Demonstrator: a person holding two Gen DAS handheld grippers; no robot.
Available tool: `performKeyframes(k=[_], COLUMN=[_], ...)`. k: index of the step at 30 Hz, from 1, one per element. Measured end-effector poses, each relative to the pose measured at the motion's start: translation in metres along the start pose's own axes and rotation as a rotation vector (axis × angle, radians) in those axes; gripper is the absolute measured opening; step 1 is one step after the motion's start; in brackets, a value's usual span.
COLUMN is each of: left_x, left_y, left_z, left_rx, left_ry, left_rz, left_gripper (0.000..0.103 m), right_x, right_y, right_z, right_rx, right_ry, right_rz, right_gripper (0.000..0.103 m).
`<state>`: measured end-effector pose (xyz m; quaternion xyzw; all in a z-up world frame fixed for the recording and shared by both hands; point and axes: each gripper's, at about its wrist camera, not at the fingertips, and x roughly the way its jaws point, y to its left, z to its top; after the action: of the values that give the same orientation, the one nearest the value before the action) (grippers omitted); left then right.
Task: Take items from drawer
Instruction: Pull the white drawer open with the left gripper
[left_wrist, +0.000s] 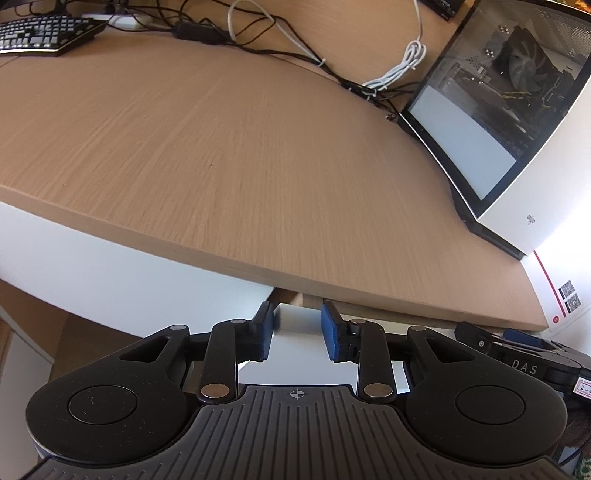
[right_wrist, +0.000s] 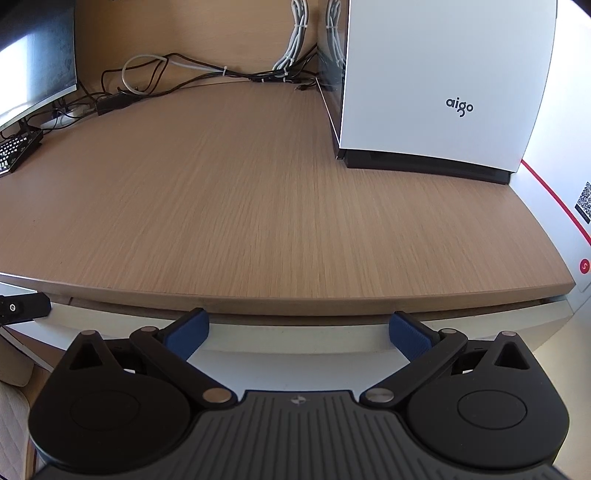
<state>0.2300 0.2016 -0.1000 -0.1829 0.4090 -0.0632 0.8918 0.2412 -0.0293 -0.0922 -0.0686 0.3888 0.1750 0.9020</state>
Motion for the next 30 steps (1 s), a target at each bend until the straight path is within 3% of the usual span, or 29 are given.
performKeyframes(k=[15, 21, 26, 30], left_x=[-0.009, -0.010, -0.018, -0.028], left_y=[-0.001, -0.003, -0.015, -0.029], left_z=[-0.008, -0.007, -0.009, -0.008], left_rx=[0.002, -0.019, 0.035, 0.071], left_ry=[0.014, 0.001, -0.038, -0.067], left_rz=[0.010, 0.032, 0.094, 0.108], left_gripper=[0.032, 0.027, 0.027, 0.028], right_x=[-0.013, -0.018, -0.014, -0.005], right_y=[0.000, -0.009, -0.029, -0.037], right_z=[-0.008, -0.006, 0.000, -0.005], right_rx=[-0.023, 0.003, 0.065, 0.025], right_ry=[0.034, 0.023, 0.005, 0.003], right_rz=[0.023, 0.060, -0.016, -0.078], right_gripper=[0.103, 0.101, 0.101, 0.101])
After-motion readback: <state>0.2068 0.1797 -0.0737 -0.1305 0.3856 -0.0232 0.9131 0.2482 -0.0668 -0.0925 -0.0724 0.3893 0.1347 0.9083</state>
